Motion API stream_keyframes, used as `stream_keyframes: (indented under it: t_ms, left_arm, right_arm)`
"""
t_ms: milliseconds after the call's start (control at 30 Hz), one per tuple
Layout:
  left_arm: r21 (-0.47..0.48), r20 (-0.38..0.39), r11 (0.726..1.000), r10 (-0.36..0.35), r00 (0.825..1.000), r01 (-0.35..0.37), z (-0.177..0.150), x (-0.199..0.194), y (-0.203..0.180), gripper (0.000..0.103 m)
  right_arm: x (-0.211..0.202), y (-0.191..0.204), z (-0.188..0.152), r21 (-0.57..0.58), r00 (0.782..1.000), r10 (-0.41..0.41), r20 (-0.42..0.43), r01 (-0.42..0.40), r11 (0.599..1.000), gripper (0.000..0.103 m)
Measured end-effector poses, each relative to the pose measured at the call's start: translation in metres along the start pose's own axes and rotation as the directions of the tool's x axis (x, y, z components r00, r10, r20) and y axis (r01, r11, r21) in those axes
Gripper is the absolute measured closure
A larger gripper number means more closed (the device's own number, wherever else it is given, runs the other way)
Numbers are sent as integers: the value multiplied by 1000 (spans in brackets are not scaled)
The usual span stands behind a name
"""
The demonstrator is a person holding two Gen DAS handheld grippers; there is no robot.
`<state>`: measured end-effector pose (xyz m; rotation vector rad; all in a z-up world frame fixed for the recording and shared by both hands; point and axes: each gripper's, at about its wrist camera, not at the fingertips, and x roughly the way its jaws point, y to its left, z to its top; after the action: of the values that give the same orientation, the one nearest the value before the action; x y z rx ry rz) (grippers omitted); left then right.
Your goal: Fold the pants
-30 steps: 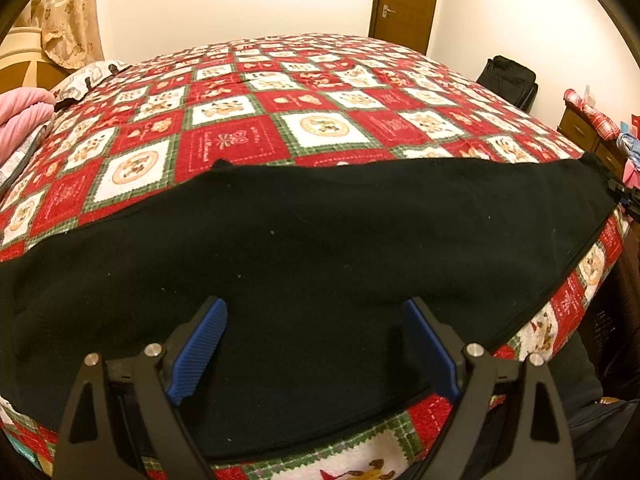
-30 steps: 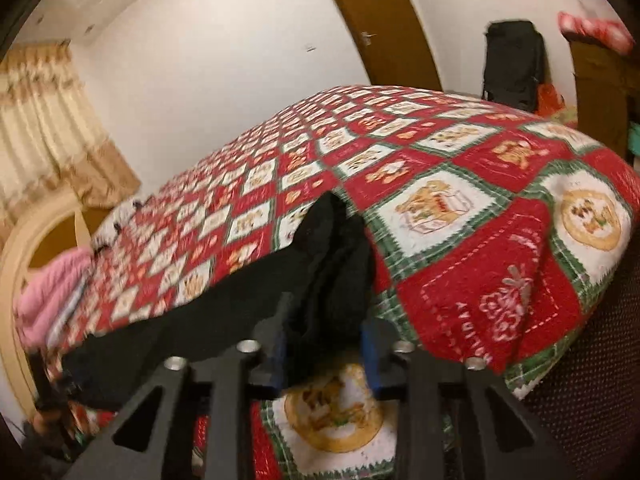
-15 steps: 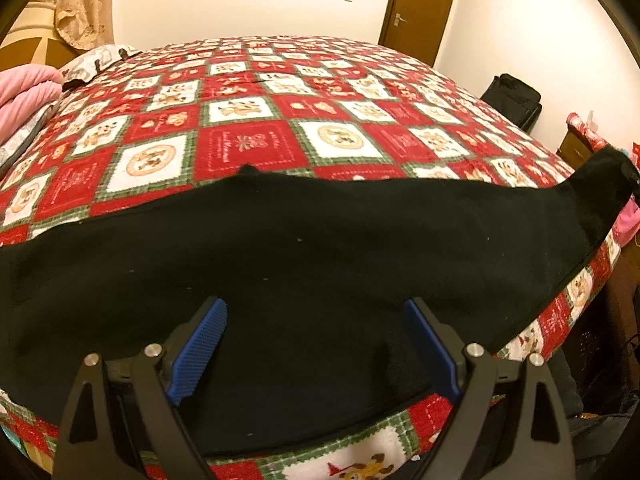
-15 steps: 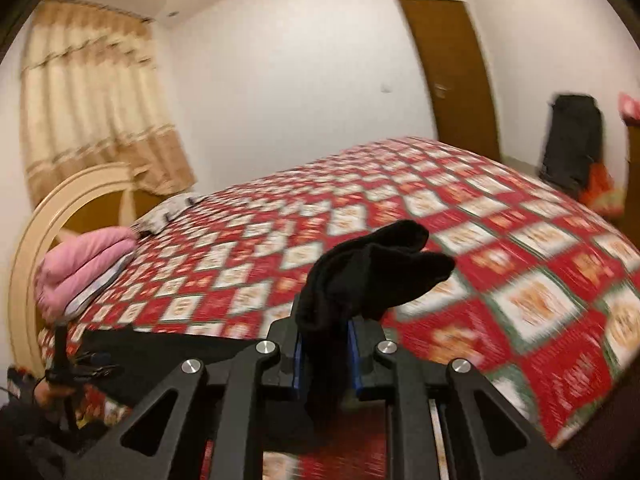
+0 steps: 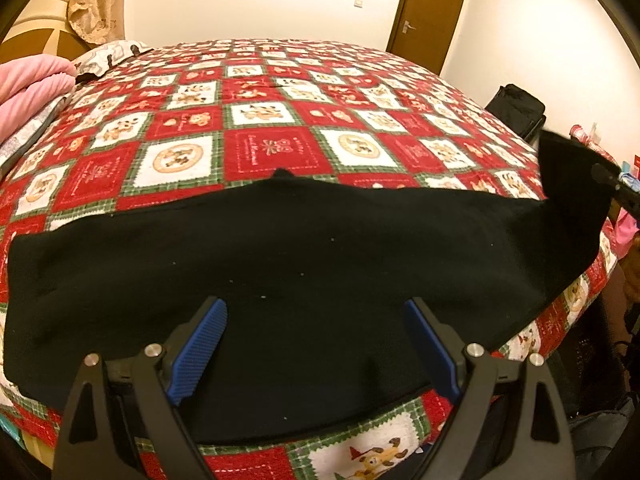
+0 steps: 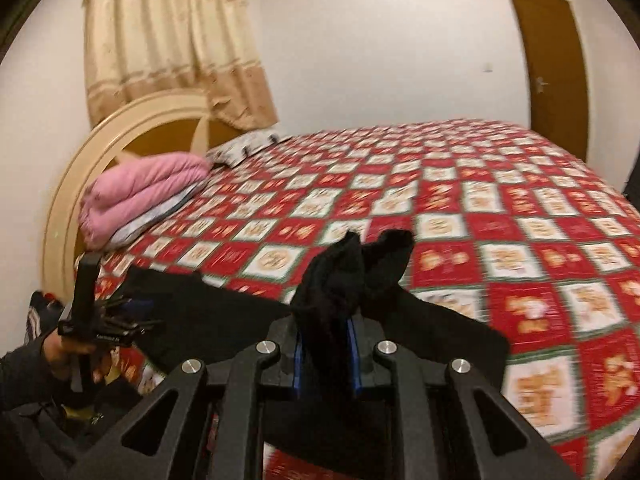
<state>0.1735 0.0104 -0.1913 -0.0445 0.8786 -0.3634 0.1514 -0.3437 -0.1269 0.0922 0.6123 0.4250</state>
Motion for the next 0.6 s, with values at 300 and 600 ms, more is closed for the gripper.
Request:
stream_keyframes:
  t_ms: [300,600]
  left_arm:
    - [14,-8,1000,-19,1000,19,-2,1,-6,10]
    - [9,-6,1000,-27,1000,27,-3,1,-6,10]
  right_arm:
    - [62,57,-18,-82,990,82,-115,-92,992,86]
    - [101,100,-42,-185,976,78,-203,-116,976,86]
